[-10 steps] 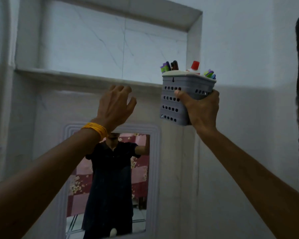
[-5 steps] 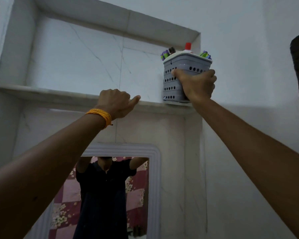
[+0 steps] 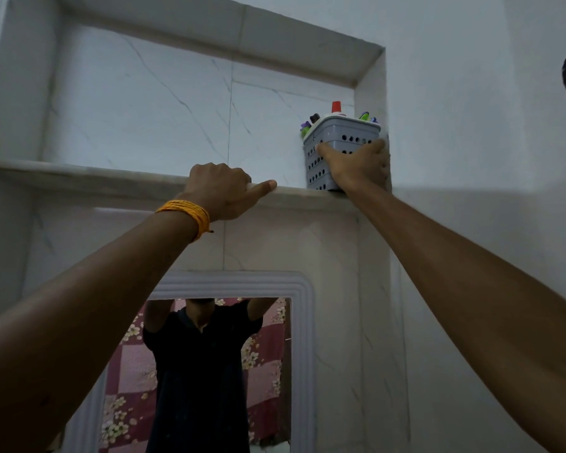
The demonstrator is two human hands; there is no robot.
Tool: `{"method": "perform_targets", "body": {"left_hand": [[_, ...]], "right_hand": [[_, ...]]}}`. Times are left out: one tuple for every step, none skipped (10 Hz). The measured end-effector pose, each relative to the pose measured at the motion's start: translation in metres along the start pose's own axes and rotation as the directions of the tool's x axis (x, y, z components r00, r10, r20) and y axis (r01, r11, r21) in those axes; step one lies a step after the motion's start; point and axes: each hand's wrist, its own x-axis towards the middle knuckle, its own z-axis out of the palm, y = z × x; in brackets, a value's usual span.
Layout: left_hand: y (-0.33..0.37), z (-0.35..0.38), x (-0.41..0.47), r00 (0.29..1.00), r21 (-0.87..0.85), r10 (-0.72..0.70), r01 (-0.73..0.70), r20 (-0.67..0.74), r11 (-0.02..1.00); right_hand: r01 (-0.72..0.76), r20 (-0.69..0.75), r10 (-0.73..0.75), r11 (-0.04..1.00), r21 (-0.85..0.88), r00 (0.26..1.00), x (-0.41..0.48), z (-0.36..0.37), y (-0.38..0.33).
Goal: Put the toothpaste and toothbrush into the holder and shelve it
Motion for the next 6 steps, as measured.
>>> {"method": "perform_targets", "body": {"left_hand": [[0.002,0.001,0.000,1.000,0.020,-0.012,0.012,-0.003,1.000],[0.002,0.003,0.000,1.000,0.021,-0.008,0.008,-0.016,1.000],[0.004,0.000,-0.003,0.999,0.028,-0.011,0.012,-0.039,1.000],[0.009,-0.002,-0.012,0.997,0.018,0.012,-0.010,-0.078,1.000],[0.012,-0.003,-0.035,0.995,-0.046,-0.004,-0.001,-0.103,0.999],[0.013,0.005,-0.064,0.979,-0.128,-0.016,-0.011,-0.206,0.992]], "right_hand": [[-0.001,0.044,0.002,1.000,-0.010,0.999,0.002,-0.002,0.001],[0.018,0.070,-0.017,1.000,-0.017,0.997,-0.002,-0.005,0.007],[0.062,0.027,-0.060,0.996,-0.060,0.998,-0.016,-0.007,0.014],[0.172,-0.093,-0.186,0.976,-0.133,0.978,-0.038,-0.009,0.019],[0.283,-0.132,-0.308,0.942,-0.179,0.942,-0.074,-0.017,0.022],[0.416,-0.064,-0.430,0.895,-0.163,0.900,-0.107,-0.015,0.038]]}}
